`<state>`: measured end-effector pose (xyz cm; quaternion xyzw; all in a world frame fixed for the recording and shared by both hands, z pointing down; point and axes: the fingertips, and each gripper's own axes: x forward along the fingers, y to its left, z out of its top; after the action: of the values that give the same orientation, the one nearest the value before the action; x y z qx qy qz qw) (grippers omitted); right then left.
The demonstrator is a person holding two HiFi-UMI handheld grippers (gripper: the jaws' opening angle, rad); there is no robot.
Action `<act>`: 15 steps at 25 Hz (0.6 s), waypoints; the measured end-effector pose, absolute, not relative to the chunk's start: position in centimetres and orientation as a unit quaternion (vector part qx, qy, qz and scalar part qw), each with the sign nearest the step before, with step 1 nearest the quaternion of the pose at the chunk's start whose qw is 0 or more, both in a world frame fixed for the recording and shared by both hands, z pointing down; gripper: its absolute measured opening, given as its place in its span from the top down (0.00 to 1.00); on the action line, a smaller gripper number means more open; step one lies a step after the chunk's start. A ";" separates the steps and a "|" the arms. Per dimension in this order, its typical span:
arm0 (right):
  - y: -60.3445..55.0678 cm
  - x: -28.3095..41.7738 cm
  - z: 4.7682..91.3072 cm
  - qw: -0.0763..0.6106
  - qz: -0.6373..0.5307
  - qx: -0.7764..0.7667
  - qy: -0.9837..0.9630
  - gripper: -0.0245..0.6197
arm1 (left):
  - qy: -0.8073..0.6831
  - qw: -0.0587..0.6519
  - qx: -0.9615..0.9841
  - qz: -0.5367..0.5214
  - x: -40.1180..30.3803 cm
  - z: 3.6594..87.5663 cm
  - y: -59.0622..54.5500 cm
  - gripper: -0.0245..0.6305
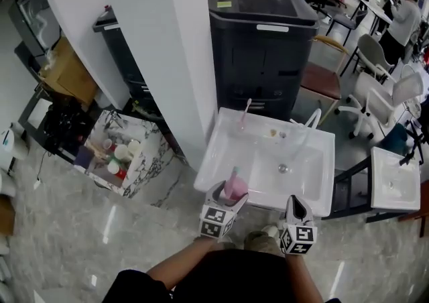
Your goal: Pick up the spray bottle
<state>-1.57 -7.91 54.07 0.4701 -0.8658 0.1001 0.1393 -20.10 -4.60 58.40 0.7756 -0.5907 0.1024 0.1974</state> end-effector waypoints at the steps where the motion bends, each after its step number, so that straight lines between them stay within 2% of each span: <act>1: -8.0 -1.7 53.9 0.139 0.102 0.470 -0.866 0.96 | -0.594 0.197 0.774 0.098 -20.5 58.1 -4.7 0.40; 15: -8.5 -2.7 54.3 0.155 0.102 0.470 -0.863 0.97 | -0.605 0.194 0.766 0.098 -22.5 57.5 -6.1 0.40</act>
<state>-2.69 -8.54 54.25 0.4701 -0.8628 0.1022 0.1552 -22.50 -6.06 57.51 0.7664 -0.6045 0.0976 0.1940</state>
